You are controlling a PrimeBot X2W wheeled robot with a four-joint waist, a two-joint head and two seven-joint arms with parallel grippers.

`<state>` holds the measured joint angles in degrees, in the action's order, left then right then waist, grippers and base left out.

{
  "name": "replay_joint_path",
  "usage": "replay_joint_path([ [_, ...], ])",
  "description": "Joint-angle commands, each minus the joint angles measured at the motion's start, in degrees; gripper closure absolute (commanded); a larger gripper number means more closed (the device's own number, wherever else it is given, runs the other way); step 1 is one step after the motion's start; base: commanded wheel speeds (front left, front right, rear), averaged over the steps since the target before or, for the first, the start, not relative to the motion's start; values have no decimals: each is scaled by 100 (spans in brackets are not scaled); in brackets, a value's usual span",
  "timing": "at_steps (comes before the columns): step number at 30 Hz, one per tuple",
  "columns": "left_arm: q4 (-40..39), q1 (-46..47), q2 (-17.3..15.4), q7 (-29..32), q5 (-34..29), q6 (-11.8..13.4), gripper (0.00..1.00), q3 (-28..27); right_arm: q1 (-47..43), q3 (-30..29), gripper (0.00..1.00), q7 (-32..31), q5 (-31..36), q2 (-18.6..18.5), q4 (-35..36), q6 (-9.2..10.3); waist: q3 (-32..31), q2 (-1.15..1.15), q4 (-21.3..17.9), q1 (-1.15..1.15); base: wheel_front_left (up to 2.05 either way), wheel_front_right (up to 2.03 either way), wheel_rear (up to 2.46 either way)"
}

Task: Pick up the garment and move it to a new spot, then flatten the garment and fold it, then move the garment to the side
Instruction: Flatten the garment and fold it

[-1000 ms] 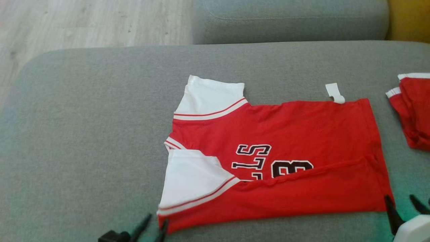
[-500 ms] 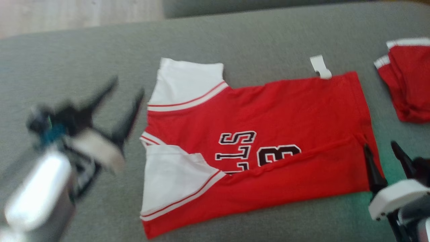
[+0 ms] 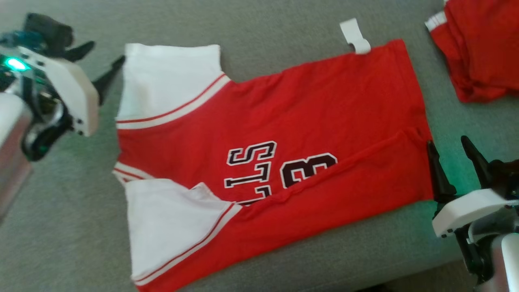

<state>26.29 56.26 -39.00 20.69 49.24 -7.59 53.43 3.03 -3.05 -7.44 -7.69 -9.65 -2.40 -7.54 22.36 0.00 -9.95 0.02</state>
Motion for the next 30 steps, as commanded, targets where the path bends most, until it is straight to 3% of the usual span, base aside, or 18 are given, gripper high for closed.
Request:
replay_joint_path([
  [1,44,428,-327,16,124,11,0,-116,122,66,0,93,46,-42,160,5,252,0,-224,-2,0,0,0],
  [14,599,1069,-506,-163,766,10,0,996,346,131,0,257,117,106,-8,5,476,0,-399,-2,0,0,0],
  [16,680,1121,-515,-251,811,10,15,1126,347,134,0,268,129,109,-28,5,478,0,-409,-2,0,0,0],
  [20,807,1193,-516,-387,937,10,18,1352,342,149,0,271,146,102,-62,5,466,0,-434,-2,0,0,0],
  [22,828,1219,-514,-425,1041,10,34,1457,343,149,0,270,148,109,-65,5,464,0,-442,-2,0,0,0],
  [23,822,1223,-513,-443,1126,10,58,1494,346,154,0,273,126,121,-67,5,460,0,-445,-2,0,0,0],
  [24,822,1223,-513,-443,1126,10,58,1494,346,154,0,273,126,121,-67,5,460,0,-445,-2,0,0,0],
  [25,806,1218,-509,-460,1238,10,100,1520,353,163,0,281,78,140,-68,5,457,0,-446,-2,0,0,0],
  [30,645,1231,-518,-789,1695,10,100,1587,422,233,0,281,-129,131,-72,5,405,0,-412,-2,0,0,0],
])
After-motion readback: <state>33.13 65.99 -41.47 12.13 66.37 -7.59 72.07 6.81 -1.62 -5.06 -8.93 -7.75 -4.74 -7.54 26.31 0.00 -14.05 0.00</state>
